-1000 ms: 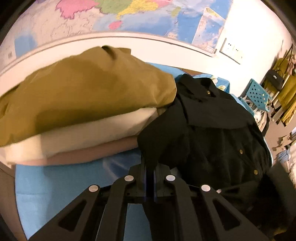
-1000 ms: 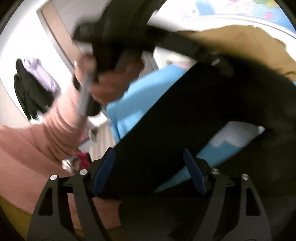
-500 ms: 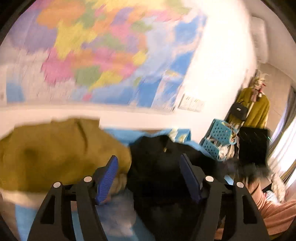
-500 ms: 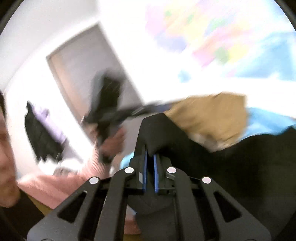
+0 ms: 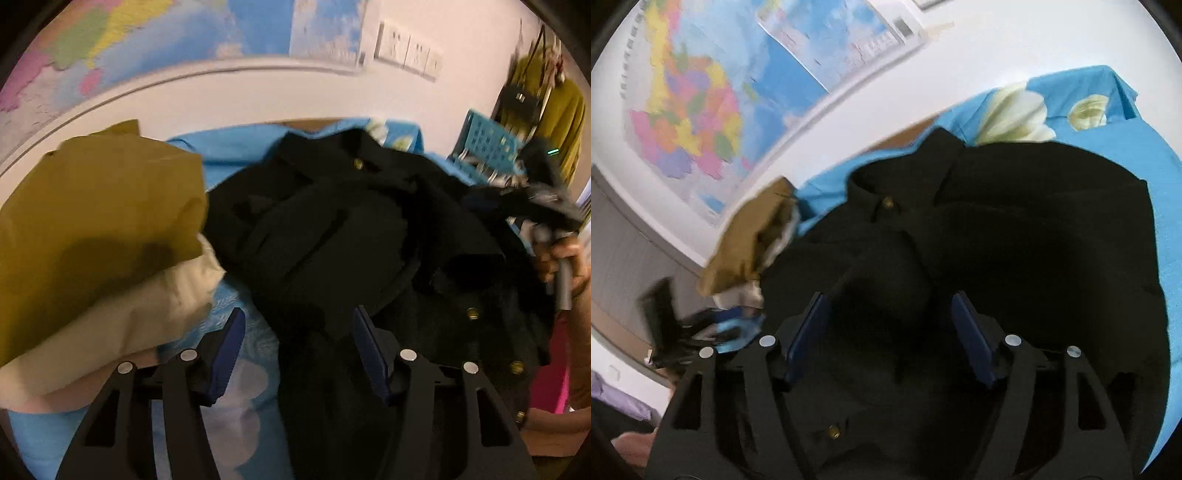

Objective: Fold large clothes

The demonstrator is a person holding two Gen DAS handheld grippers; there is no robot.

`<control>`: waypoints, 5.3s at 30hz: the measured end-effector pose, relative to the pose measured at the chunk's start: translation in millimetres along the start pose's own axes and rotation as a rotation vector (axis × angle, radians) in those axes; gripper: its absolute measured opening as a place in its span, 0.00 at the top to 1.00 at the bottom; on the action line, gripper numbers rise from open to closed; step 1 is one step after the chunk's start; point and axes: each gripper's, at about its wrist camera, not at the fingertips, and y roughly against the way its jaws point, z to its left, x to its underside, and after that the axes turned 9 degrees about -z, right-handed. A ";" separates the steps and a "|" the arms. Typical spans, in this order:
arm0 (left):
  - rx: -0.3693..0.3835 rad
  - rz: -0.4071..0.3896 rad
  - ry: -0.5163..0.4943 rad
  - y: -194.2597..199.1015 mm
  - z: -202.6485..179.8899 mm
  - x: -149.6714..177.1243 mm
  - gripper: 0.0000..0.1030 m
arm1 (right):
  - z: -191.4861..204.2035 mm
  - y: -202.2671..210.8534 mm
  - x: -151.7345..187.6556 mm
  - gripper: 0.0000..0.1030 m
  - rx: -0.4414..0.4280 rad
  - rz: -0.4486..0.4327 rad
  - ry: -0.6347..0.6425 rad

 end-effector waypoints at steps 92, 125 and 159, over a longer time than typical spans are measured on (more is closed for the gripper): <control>-0.248 -0.036 0.027 -89.6 -12.4 -35.0 0.25 | -41.6 -32.7 -61.4 0.42 0.190 0.020 0.189; 0.137 0.049 0.274 33.1 -1.6 108.4 0.15 | -57.5 121.7 78.8 0.22 0.043 0.069 -0.018; 0.350 0.030 0.351 25.8 -61.1 117.6 0.10 | -38.0 121.5 110.7 0.27 -0.170 0.057 0.012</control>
